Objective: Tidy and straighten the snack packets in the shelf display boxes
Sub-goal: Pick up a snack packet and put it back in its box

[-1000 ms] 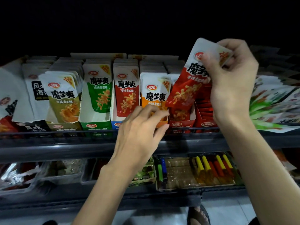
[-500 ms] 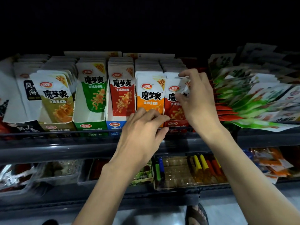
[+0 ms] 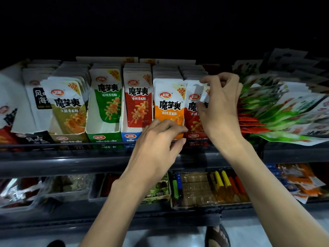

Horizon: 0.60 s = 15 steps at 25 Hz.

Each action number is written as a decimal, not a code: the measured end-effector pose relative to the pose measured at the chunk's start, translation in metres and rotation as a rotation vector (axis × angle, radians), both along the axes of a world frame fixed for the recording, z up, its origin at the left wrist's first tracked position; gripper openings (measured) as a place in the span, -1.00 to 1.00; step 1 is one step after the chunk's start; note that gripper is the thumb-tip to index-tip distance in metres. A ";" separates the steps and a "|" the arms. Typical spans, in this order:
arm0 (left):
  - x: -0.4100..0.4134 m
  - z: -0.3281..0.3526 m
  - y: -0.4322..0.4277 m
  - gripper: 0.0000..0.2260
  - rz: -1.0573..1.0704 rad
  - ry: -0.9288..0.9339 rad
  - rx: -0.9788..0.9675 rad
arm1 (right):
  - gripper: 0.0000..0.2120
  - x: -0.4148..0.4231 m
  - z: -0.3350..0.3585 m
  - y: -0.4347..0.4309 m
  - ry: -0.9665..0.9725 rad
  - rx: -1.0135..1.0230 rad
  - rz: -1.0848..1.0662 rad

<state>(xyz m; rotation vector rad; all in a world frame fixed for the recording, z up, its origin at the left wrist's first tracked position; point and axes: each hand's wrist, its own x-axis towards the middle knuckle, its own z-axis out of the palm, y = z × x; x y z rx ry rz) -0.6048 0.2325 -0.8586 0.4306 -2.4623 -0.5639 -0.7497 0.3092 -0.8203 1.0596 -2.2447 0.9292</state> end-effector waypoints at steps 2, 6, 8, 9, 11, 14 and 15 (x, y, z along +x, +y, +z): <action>0.005 0.003 -0.002 -0.79 0.010 0.068 0.064 | -0.59 0.006 0.006 0.000 0.048 -0.092 0.043; 0.023 0.012 -0.013 -0.84 0.148 0.212 0.104 | -0.73 0.027 0.021 -0.010 0.119 -0.203 0.177; 0.033 0.016 -0.022 -0.86 0.253 0.272 0.128 | -0.73 0.038 0.023 -0.021 0.132 -0.181 0.235; 0.038 0.017 -0.027 -0.87 0.297 0.277 0.129 | -0.72 0.042 0.023 -0.027 0.143 -0.156 0.256; 0.047 0.016 -0.035 -0.86 0.369 0.225 0.104 | -0.69 0.050 0.023 -0.041 0.168 -0.096 0.281; 0.058 0.013 -0.045 -0.83 0.436 0.106 0.078 | -0.62 0.058 0.022 -0.062 0.189 0.012 0.277; 0.062 0.013 -0.047 -0.82 0.441 0.079 0.080 | -0.59 0.059 0.022 -0.068 0.187 0.052 0.267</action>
